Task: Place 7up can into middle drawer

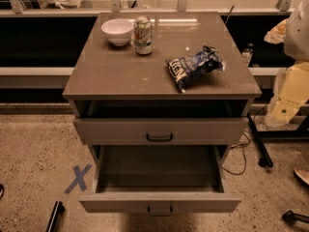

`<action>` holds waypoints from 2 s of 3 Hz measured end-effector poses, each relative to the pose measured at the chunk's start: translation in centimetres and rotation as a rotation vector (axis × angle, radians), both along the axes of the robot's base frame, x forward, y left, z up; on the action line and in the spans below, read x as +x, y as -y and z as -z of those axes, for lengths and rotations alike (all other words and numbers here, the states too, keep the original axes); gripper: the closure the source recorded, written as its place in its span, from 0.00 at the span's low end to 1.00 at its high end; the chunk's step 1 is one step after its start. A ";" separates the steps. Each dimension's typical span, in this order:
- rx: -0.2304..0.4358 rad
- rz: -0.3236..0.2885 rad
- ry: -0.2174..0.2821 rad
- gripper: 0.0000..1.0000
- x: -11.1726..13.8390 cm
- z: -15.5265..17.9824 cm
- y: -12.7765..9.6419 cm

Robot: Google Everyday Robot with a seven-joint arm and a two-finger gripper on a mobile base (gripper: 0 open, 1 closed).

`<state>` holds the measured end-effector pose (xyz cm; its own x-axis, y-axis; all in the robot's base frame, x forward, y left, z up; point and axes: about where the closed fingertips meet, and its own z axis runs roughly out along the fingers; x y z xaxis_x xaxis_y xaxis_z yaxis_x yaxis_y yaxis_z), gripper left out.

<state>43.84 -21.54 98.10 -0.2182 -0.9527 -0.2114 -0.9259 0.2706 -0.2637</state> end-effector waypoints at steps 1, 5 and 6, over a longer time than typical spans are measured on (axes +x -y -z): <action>0.000 0.000 0.000 0.00 0.0 0.0 0.0; 0.446 -0.050 0.360 0.00 22.9 -3.0 -6.3; 0.587 -0.011 0.415 0.00 28.7 -1.2 -10.7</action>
Offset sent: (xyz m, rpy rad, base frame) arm 0.0922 0.0119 0.0157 0.0458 -0.1115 0.0226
